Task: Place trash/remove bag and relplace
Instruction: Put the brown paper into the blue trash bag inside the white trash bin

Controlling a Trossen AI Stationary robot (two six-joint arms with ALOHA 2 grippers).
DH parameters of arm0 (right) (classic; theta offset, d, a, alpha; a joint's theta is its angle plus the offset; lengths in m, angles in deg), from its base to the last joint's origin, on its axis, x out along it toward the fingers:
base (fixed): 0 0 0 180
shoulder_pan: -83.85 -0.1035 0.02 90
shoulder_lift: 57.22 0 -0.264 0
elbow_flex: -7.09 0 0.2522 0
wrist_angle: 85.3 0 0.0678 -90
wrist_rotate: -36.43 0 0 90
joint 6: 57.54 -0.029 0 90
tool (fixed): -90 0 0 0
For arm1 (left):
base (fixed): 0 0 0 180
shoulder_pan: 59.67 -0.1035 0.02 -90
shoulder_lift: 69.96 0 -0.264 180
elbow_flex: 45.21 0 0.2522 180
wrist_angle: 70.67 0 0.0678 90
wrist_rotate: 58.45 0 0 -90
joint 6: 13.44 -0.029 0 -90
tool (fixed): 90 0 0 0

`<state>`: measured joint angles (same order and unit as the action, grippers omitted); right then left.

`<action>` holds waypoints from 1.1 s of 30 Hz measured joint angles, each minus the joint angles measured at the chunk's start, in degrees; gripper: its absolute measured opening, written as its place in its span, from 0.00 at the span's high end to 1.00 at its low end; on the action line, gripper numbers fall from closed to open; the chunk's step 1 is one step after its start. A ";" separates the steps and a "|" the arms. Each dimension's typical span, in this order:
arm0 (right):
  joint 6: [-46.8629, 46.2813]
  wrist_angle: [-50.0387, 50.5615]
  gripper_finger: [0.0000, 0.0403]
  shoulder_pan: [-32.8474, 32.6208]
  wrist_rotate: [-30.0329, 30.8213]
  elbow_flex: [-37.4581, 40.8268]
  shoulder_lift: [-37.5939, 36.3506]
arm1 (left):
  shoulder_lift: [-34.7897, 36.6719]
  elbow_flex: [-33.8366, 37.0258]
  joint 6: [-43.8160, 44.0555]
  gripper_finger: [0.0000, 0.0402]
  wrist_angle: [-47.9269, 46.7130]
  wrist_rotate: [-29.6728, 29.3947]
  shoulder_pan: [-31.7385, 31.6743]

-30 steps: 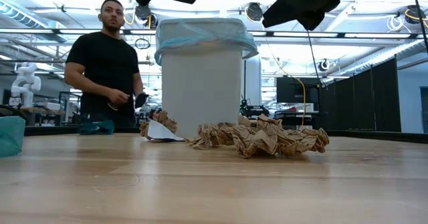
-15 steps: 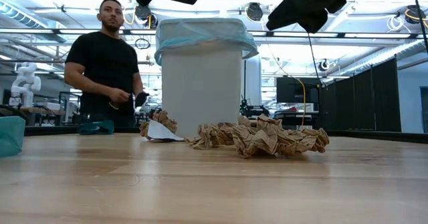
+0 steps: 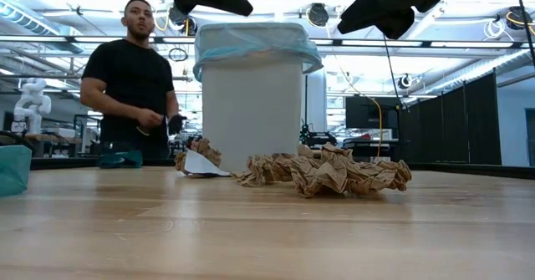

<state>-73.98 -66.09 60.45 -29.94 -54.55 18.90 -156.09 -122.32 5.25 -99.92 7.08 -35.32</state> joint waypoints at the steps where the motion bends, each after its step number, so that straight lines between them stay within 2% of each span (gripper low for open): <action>1: 0.00 0.00 0.75 -0.02 0.01 0.00 0.00 | 0.00 0.00 0.00 0.59 0.00 0.00 -0.13; 24: -1.49 0.50 0.75 -0.02 0.01 0.00 0.13 | 0.00 0.00 -0.04 0.59 0.02 -0.11 -1.20; 33: -2.34 -0.16 0.75 -1.50 -1.34 1.14 5.55 | -0.85 0.00 -2.73 0.59 -0.65 -0.30 -1.83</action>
<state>-76.32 -66.25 58.95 -31.28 -53.41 24.45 -156.94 -122.32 2.53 -100.57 6.79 -37.14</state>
